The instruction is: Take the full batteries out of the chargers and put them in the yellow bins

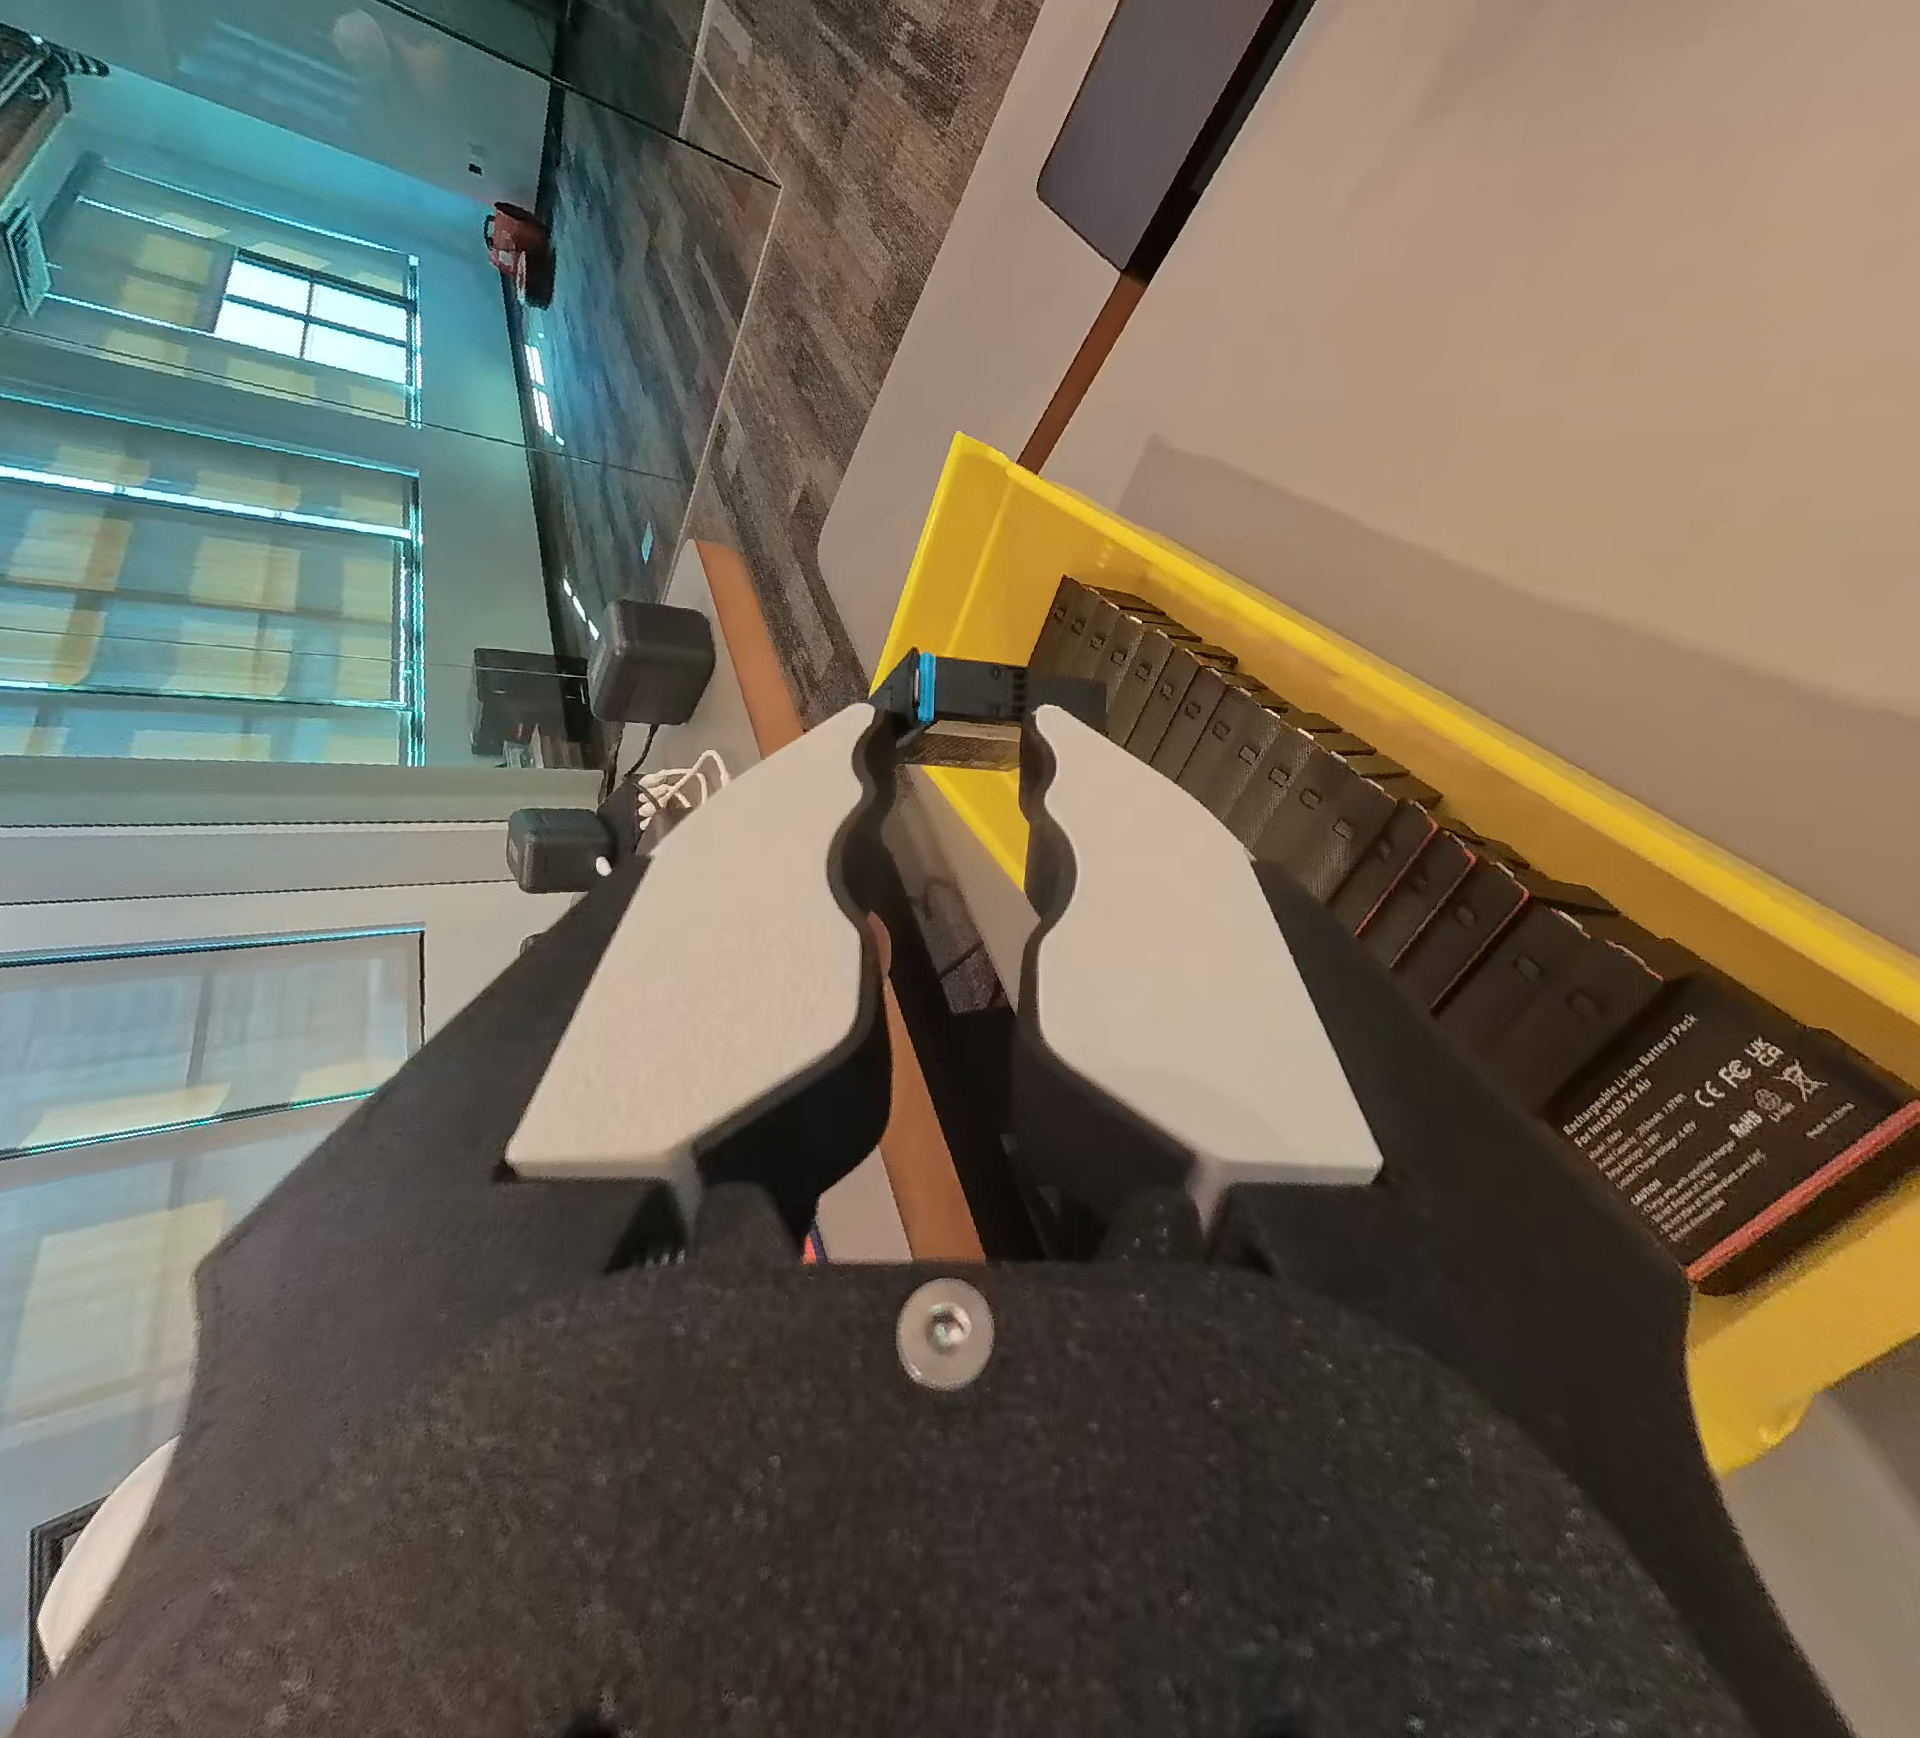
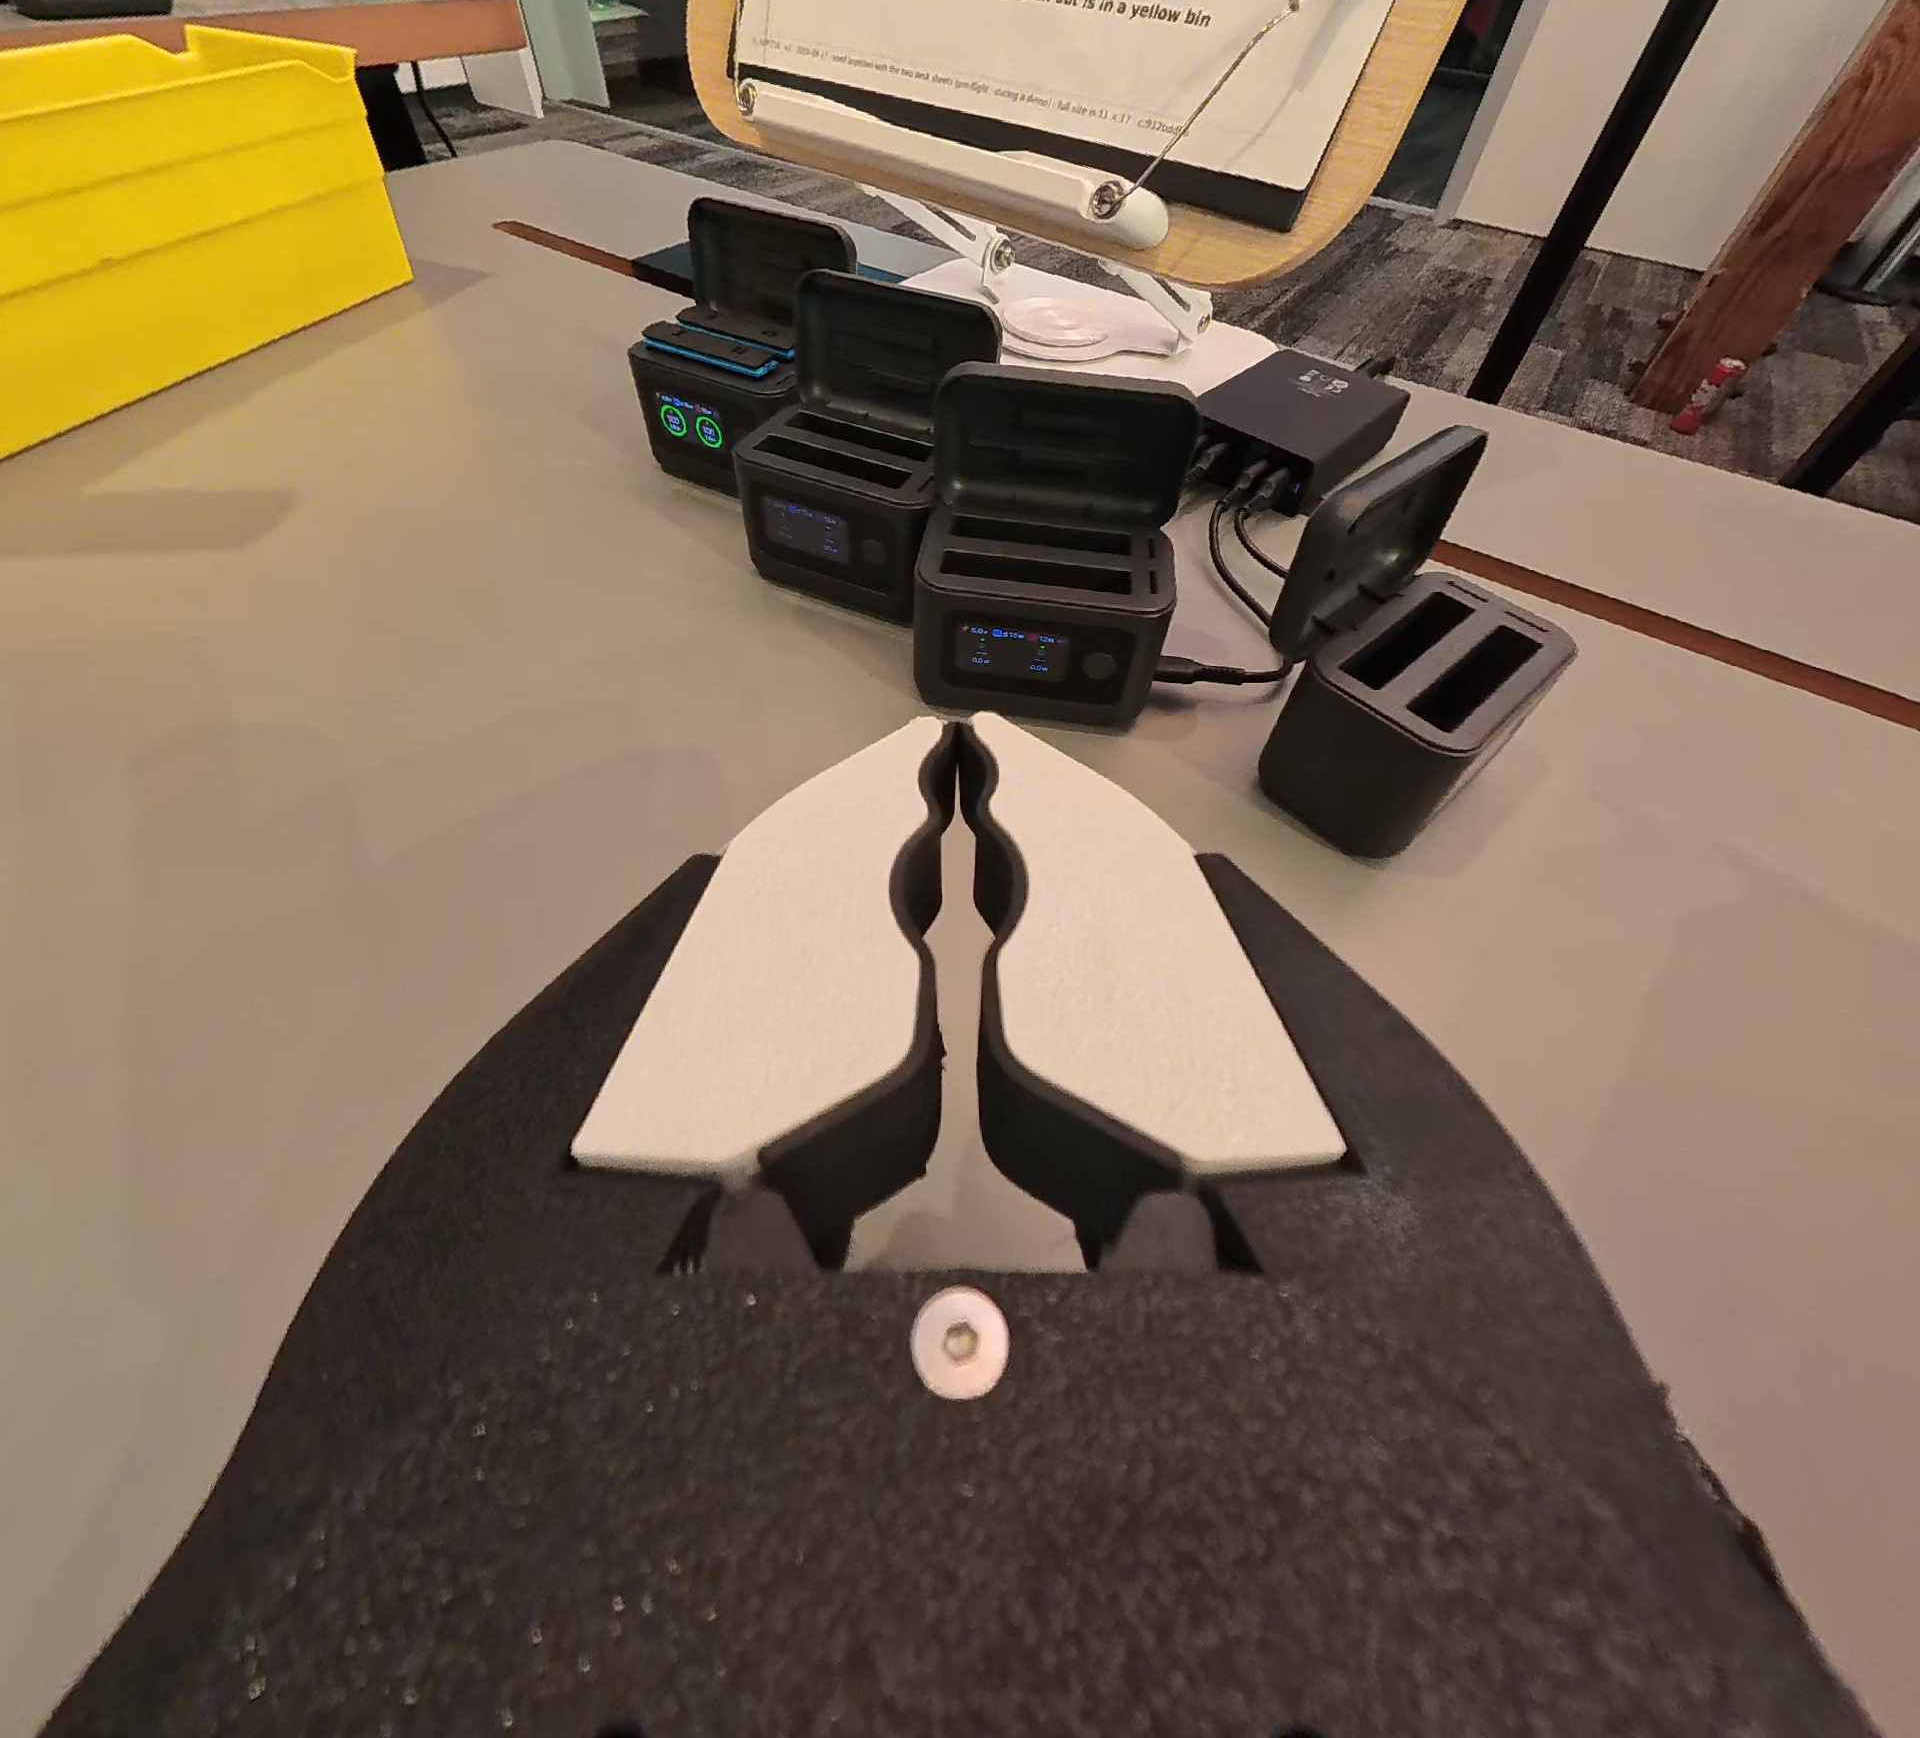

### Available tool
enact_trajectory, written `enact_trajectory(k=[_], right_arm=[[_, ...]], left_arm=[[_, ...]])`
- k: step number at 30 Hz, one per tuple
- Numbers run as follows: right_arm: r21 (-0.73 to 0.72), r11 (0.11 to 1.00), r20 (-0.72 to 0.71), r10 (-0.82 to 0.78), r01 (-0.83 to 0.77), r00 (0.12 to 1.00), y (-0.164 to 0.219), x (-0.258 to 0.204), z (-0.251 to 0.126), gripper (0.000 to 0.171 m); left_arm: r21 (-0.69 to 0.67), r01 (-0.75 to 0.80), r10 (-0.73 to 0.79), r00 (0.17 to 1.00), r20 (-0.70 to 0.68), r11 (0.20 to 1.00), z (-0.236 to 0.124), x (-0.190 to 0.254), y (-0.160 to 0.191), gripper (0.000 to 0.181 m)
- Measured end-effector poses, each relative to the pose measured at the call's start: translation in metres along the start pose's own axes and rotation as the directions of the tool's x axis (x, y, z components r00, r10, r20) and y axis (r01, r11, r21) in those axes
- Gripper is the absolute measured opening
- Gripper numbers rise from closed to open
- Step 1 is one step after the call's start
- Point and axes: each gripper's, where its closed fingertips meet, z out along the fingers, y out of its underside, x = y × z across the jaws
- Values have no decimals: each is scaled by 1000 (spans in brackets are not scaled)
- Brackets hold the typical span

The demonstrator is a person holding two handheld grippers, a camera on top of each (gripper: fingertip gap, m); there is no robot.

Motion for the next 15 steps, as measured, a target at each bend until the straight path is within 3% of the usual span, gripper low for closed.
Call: enact_trajectory(k=[15], right_arm=[[-7, 1000, 10, -9, 9, 1000, 1, -3, 1, 0]], left_arm=[[20, -4, 3, 1000, 10, 1000, -10, -1, -1, 23]])
